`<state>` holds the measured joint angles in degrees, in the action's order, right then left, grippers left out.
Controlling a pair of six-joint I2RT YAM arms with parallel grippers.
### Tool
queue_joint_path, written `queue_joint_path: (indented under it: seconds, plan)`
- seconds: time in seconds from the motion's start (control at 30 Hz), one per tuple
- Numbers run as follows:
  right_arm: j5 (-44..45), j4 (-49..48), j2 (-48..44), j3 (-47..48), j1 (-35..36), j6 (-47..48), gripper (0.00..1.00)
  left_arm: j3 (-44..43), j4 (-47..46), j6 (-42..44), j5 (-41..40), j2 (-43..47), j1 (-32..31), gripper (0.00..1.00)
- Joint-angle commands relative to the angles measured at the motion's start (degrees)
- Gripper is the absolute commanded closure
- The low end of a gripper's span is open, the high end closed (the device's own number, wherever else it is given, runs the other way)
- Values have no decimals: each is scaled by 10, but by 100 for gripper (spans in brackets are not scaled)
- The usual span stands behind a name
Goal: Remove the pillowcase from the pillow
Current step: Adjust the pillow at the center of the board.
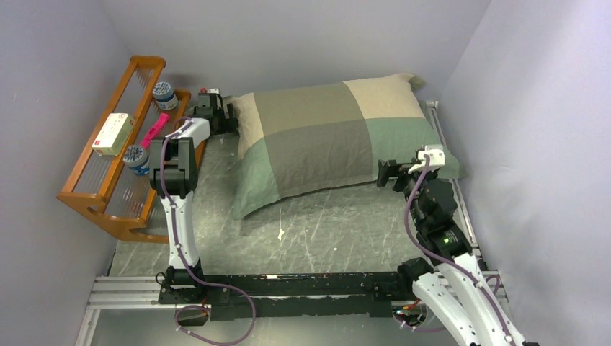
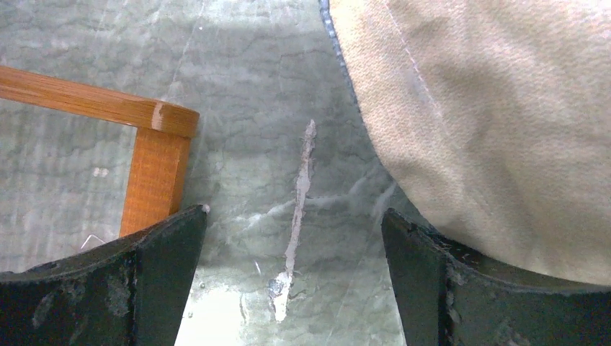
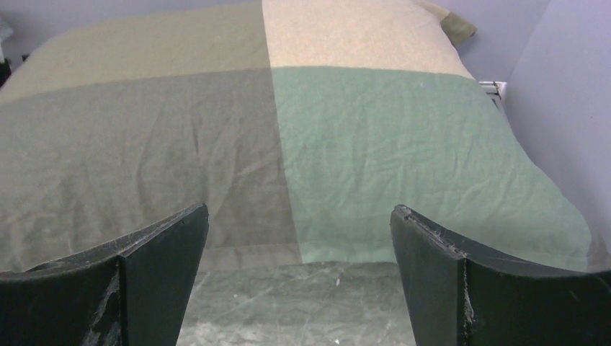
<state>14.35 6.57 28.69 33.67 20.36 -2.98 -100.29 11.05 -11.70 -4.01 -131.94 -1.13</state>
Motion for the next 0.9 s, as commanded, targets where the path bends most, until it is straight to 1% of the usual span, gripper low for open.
queue_joint_path:
  seconds: [0.0,0.07,0.17,0.27,0.37,0.5,0.63,0.77,0.87]
  plan:
    - [21,6,57,73,4,-54,0,16,-20,-24,81,54,10,3]
    - [21,13,81,88,3,-81,0,47,-39,-30,104,88,8,3]
    - [-9,23,106,103,3,-95,0,95,-59,-37,131,148,3,3]
    - [-31,37,129,117,3,-110,0,120,-57,-42,166,194,1,3]
    - [-46,45,151,122,3,-133,0,148,-49,-26,181,244,-8,3]
    - [-68,23,163,102,3,-180,0,168,-7,9,208,303,-23,3]
    - [-65,-15,172,84,3,-202,0,211,-10,15,237,361,-34,3]
    - [-65,-43,198,77,3,-211,0,225,-13,5,264,389,-70,3]
    - [-71,-62,212,72,3,-221,0,215,-8,-3,287,383,-110,3]
